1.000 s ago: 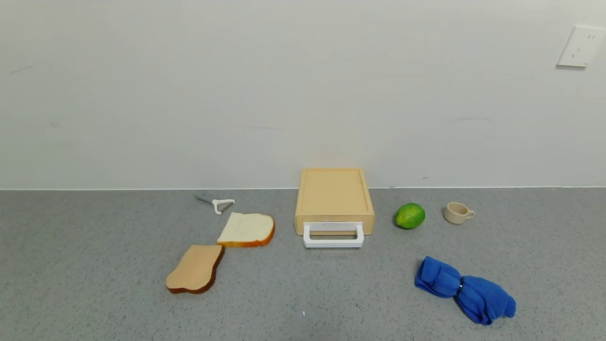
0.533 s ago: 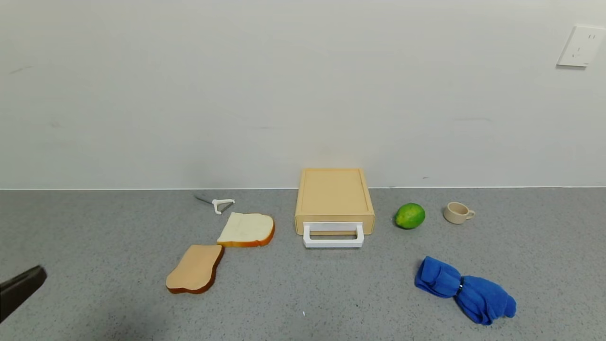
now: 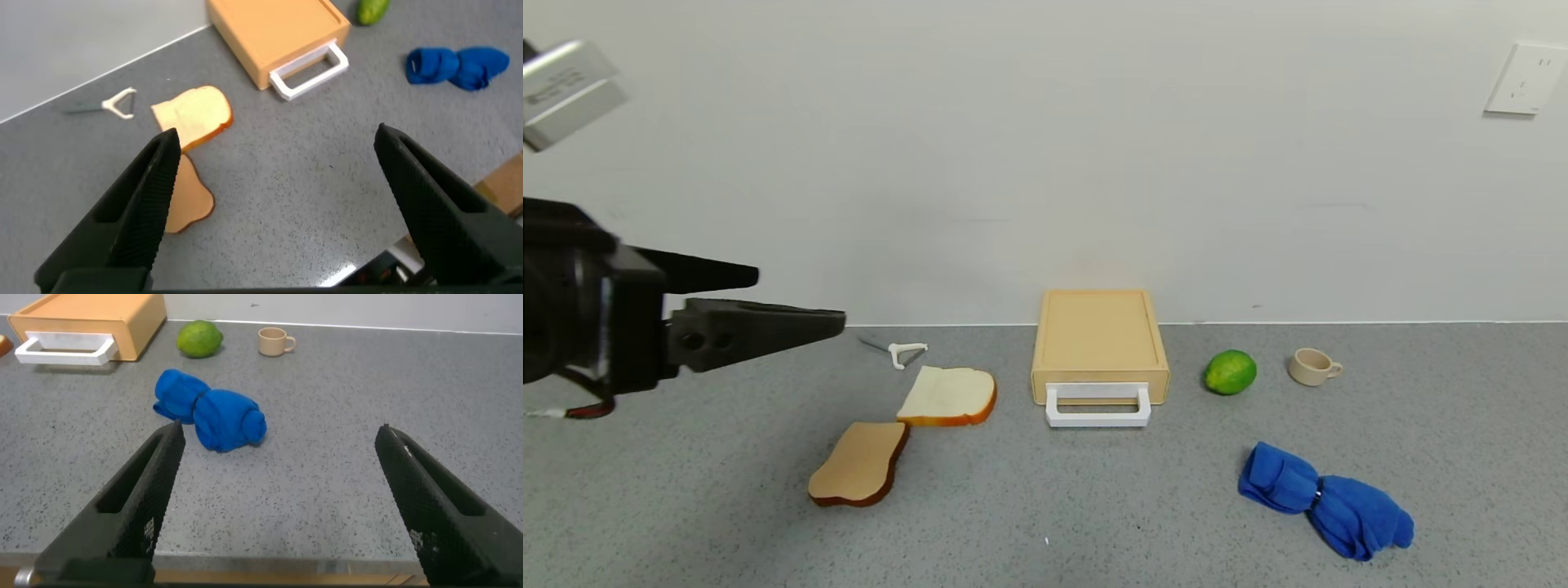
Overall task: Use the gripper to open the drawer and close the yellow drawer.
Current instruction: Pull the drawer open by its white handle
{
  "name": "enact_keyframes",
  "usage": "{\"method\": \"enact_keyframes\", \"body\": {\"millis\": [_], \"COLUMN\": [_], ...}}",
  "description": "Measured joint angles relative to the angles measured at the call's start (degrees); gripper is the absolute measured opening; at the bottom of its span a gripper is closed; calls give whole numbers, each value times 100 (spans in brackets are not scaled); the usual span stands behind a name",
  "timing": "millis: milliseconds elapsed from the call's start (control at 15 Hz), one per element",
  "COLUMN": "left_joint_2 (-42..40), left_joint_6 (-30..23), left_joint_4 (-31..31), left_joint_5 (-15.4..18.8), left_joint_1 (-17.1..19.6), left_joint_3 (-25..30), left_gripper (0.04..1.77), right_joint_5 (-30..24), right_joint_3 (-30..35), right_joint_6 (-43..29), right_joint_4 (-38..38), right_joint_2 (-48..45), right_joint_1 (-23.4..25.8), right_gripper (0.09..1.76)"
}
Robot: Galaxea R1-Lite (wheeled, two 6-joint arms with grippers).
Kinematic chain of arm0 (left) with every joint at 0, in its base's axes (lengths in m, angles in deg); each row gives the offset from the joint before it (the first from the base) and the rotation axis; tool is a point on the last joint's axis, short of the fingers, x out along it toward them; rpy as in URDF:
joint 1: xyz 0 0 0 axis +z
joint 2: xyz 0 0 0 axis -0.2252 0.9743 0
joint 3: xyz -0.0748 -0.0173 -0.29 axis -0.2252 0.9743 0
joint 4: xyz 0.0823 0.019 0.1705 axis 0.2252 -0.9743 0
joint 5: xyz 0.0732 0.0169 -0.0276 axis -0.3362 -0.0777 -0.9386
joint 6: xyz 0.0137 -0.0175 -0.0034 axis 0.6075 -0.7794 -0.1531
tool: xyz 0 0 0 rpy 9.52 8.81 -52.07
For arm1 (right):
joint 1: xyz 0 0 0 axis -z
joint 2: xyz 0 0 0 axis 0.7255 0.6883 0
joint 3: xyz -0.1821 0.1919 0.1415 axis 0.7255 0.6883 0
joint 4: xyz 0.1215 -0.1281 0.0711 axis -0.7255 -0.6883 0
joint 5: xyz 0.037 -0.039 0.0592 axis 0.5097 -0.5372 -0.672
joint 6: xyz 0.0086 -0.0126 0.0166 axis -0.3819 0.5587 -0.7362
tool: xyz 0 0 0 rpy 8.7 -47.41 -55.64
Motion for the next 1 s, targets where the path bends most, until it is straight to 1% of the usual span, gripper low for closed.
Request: {"method": "enact_keyframes", "body": {"millis": [200,333,467,800,1000], "left_joint_2": [1133,1786,2404,3661,4284], "left_joint_6": [652,1286,1730,1857,1854], "left_joint_4": [-631,-911,-1034,-1064,-1051], "left_joint_5": [111,218,367,513,524], "left_joint_1": [-341,-473,-586,-972,-1253], "left_joint_3": [-973,-1351,-1619,-2380,-2715], "left_gripper": [172,172,172,172,172], "right_joint_5": [2,2,0,2,2], "right_joint_3": [0,0,0,0,0], "right_joint_6": [0,2,-2,-2,0], "right_joint_4": [0,0,0,0,0], "right_joint_2": [0,0,0,0,0], "right_joint_1": [0,0,0,0,0], "right_gripper": [171,171,171,171,171]}}
